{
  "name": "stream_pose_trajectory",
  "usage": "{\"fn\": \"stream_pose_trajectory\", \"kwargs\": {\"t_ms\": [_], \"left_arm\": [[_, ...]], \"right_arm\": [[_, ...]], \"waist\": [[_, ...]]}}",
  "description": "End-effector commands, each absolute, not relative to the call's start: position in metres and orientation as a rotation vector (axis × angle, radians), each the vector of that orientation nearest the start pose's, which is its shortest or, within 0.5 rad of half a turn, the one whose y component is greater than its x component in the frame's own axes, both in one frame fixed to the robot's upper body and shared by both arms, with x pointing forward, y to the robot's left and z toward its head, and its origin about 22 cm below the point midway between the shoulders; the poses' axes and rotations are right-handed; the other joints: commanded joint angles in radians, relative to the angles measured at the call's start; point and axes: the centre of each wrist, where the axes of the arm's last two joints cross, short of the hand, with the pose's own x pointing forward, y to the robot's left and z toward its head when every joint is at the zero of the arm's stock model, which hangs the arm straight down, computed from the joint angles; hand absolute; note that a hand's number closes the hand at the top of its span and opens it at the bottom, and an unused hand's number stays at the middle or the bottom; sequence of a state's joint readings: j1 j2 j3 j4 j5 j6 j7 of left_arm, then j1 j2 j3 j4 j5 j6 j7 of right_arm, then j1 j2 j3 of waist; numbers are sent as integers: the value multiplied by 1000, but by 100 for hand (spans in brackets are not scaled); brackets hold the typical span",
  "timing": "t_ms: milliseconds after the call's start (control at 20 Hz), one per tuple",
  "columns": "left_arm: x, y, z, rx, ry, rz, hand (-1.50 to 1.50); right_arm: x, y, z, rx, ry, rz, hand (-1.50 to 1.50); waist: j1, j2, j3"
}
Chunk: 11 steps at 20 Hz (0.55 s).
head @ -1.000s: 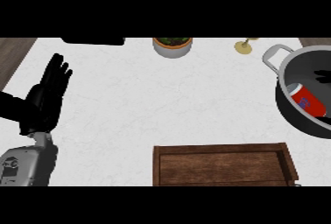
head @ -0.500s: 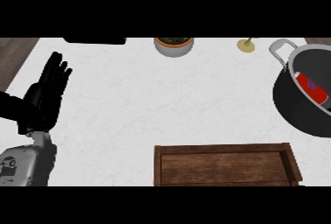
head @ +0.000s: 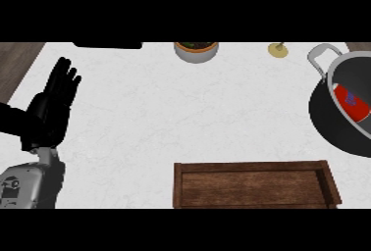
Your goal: Pick the can from the tray and place it in the pot
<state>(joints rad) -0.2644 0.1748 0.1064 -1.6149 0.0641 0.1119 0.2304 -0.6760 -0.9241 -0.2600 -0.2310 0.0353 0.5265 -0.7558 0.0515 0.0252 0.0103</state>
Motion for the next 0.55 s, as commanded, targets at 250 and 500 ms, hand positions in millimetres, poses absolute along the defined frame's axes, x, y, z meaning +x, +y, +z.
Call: {"fn": "stream_pose_trajectory", "kwargs": {"t_ms": [250, 500], "left_arm": [[293, 272, 87, 169, -1639, 59, 0], [294, 272, 89, 165, -1652, 58, 0]], "right_arm": [[264, -581, 130, -122, -1806, 314, -150], [261, -578, 120, -108, -1780, 325, -150]], "waist": [[-11, 1, 3], [-10, 3, 4]]}}
